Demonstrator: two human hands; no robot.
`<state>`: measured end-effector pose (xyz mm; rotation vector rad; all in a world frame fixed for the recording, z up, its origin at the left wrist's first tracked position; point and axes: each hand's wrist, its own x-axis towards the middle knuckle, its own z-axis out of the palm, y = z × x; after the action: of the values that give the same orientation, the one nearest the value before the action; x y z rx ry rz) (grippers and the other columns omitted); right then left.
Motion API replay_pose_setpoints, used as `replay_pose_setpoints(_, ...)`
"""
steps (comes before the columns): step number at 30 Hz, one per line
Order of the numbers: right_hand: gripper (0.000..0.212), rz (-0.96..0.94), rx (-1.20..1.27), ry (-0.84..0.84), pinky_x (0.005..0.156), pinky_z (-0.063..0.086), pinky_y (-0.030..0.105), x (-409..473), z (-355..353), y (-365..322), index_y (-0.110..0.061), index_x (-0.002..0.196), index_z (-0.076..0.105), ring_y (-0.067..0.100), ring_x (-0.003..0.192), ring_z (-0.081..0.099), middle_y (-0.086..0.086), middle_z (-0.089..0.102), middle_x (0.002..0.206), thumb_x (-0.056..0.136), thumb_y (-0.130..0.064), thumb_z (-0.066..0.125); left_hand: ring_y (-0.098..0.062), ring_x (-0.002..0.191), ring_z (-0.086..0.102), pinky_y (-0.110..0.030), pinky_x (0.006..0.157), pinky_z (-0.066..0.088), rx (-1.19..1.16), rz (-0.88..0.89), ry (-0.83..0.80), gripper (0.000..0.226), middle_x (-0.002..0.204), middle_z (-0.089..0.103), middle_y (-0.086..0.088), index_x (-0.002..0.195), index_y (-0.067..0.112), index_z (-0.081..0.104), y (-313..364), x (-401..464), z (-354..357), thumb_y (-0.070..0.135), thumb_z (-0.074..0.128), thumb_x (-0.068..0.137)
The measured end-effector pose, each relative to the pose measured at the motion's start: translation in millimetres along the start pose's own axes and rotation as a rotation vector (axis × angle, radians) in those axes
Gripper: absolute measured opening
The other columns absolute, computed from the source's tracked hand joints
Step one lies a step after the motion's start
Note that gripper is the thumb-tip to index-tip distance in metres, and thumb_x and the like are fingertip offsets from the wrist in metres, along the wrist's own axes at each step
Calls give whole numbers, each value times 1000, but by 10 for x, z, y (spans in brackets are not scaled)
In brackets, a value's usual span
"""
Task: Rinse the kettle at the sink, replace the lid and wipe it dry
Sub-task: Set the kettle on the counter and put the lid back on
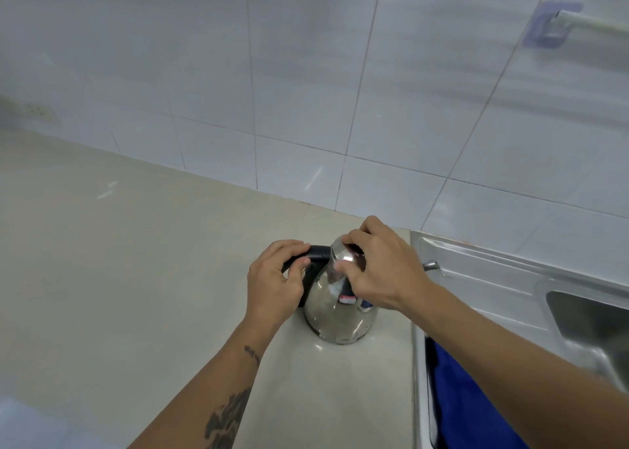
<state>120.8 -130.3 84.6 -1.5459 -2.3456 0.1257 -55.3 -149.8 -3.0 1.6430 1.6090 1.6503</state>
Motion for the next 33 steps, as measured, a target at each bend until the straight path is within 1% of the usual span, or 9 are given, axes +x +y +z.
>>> replay_pose_setpoints(1, 28, 26, 15, 13, 77, 52, 39, 2, 5, -16, -26, 111, 66, 18, 96, 54, -6, 49, 104, 88, -40, 56, -1, 97, 65, -12, 87, 48, 1, -2, 5, 21, 101, 70, 9, 98, 18, 77, -2, 12, 8, 4, 69, 84)
replay_pose_setpoints(5, 16, 136, 57, 70, 74, 52, 39, 31, 60, -108, -27, 101, 70, 18, 95, 54, -5, 49, 101, 92, -28, 56, -2, 97, 65, -11, 87, 47, -7, -12, 24, 22, 101, 70, 8, 98, 17, 77, -4, -15, 33, 3, 69, 84)
replay_pose_setpoints(7, 17, 155, 42, 58, 73, 50, 37, 54, 65, -124, -27, 102, 70, 18, 97, 52, -4, 48, 101, 91, -24, 57, -4, 97, 65, -12, 87, 48, 5, -7, 17, 21, 102, 71, 8, 98, 17, 77, -16, -6, 33, 4, 69, 84)
replay_pose_setpoints(10, 19, 170, 101, 41, 78, 50, 39, 94, 6, -104, -25, 103, 73, 19, 96, 55, -3, 50, 100, 93, -23, 58, -4, 97, 65, -13, 87, 49, 3, -16, -4, 21, 102, 71, 8, 98, 17, 77, -22, 1, 13, 4, 69, 84)
replay_pose_setpoints(15, 21, 138, 40, 15, 72, 43, 33, 203, -80, -110, -20, 102, 76, 22, 93, 57, -2, 53, 101, 95, -17, 57, -3, 96, 65, -9, 83, 48, 6, -37, -30, 21, 101, 70, 8, 99, 17, 77, 8, 20, -2, 4, 70, 84)
replay_pose_setpoints(20, 22, 143, 33, 67, 77, 53, 41, 121, -32, -120, -19, 105, 76, 23, 92, 58, 2, 54, 100, 96, -18, 56, 0, 96, 64, -7, 83, 47, -18, -76, -30, 22, 101, 70, 11, 99, 18, 77, 17, 14, -6, 4, 70, 84)
replay_pose_setpoints(23, 22, 110, -28, 89, 70, 50, 38, 117, 2, -125, -20, 106, 75, 22, 90, 55, 2, 50, 97, 96, -17, 55, 4, 96, 62, -4, 81, 44, -18, -95, -34, 21, 101, 70, 12, 99, 19, 77, 35, 15, -4, 6, 70, 84)
replay_pose_setpoints(26, 23, 69, -105, 50, 64, 44, 35, 132, 34, -132, -18, 104, 74, 20, 91, 47, 0, 42, 93, 95, -21, 52, 6, 96, 61, -3, 80, 42, -15, -119, -45, 20, 101, 69, 14, 99, 20, 77, 32, 21, -9, 8, 70, 85)
replay_pose_setpoints(33, 24, 75, -60, 55, 73, 50, 39, 152, 90, -60, -21, 108, 74, 22, 94, 51, 0, 47, 95, 96, -18, 54, 1, 96, 63, -8, 83, 46, -14, -128, -36, 21, 100, 69, 16, 98, 21, 77, 26, 15, 11, 8, 70, 84)
